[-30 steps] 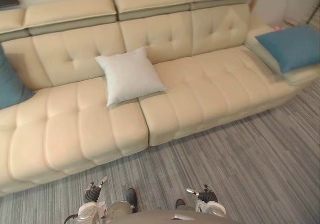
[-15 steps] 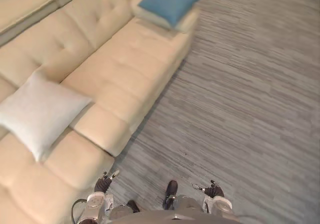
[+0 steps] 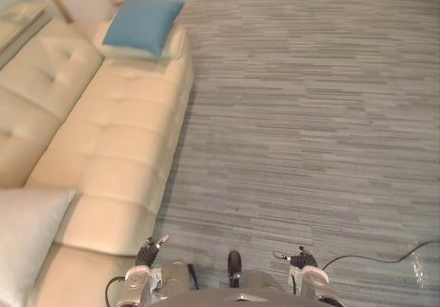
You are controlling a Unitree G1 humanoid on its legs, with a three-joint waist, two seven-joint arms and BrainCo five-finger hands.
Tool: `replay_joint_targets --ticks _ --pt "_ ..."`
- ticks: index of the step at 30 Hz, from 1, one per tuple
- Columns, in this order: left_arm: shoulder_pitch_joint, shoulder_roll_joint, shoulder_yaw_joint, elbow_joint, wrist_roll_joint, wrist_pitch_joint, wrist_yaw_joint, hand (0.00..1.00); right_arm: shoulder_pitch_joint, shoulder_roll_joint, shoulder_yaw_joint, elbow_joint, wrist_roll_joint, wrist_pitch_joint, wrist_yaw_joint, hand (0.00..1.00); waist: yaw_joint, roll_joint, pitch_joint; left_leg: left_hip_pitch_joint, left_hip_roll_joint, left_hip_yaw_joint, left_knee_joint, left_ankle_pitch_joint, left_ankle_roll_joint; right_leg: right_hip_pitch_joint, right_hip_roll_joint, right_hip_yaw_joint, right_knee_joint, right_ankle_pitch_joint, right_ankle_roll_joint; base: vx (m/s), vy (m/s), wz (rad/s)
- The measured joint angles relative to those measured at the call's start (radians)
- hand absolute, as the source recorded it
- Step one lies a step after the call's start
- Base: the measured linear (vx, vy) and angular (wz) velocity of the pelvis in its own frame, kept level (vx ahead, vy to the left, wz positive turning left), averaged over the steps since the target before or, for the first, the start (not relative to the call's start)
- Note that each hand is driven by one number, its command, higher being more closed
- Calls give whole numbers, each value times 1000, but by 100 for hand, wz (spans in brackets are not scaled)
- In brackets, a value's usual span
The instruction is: Pick up cushions and gather them together orderly.
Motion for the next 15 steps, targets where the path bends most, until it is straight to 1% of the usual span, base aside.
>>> replay_joint_targets --ticks 2,3,4,5,6,7,8,9,10,11,12,13,14,15 --pt "-5 0 1 -2 0 -3 0 0 6 4 0 -13 0 0 -2 0 9 4 3 -26 -15 -43 -193 57 -2 23 -10 26 -29 -1 1 150 162 -101" --pt "-8 -1 1 -1 0 -3 0 0 13 10 -1 -19 0 -1 -3 0 12 7 5 -34 -16 -62 -297 102 -14 42 -16 31 -60 -1 1 229 190 -77" --pt "-9 -2 2 -1 0 -3 0 0 16 16 -1 -18 1 0 -4 0 15 10 6 -35 -14 -65 -338 120 -22 51 -18 34 -72 -1 2 226 169 -70" --pt "-12 -3 2 0 0 -3 0 0 20 16 -1 -18 1 0 -8 0 20 18 10 -45 -2 -68 -386 138 -41 69 -18 47 -93 -5 8 227 193 -62" --pt "-15 -5 4 1 0 -3 0 0 22 16 -1 -18 1 0 -18 0 22 29 13 -61 12 -72 -393 144 -44 80 -17 53 -104 -13 21 283 267 -72" --pt "-19 -5 8 2 0 -3 1 0 23 16 0 -17 2 0 -23 0 26 33 16 -70 18 -69 -366 196 -40 88 -18 78 -101 -26 42 295 286 -67" --pt "-18 -5 21 2 0 -2 1 0 24 16 1 -17 2 0 -23 0 32 30 17 -73 10 -66 -333 232 -19 97 -28 112 -96 -43 66 325 328 -65" --pt "-18 -5 41 1 -1 -5 0 0 24 18 2 -16 1 0 -22 0 35 30 14 -71 -8 -67 -284 234 -2 102 -47 133 -84 -61 94 342 363 -63" --pt "-14 -1 53 0 -6 -5 1 0 37 21 5 -12 0 0 -21 0 38 16 7 -77 -29 -60 -245 218 25 93 -68 148 -47 -89 130 390 451 -61" --pt "-4 11 61 0 -10 -5 1 0 41 31 11 -8 0 0 -20 0 43 -1 -10 -88 -49 -36 -224 202 51 43 -90 152 63 -136 170 320 376 -48" --pt "1 26 57 5 -9 -4 2 0 46 45 10 -9 0 0 -19 0 43 -24 -21 -80 -74 -12 -208 180 85 -24 -109 152 253 -196 227 260 284 -26" --pt "3 35 57 10 -9 0 2 0 52 50 10 -8 -1 0 -17 0 39 -35 -26 -76 -90 -5 -203 170 100 -53 -119 153 344 -222 261 291 238 -3" --pt "11 45 57 21 -9 6 2 0 60 58 9 -5 -1 0 -15 0 35 -49 -32 -58 -121 1 -198 147 124 -92 -134 154 497 -247 311 301 214 7" --pt "18 50 55 22 -9 11 3 0 64 62 9 -5 -1 0 -14 0 31 -54 -34 -47 -135 7 -198 137 130 -110 -138 158 571 -246 344 392 231 5"
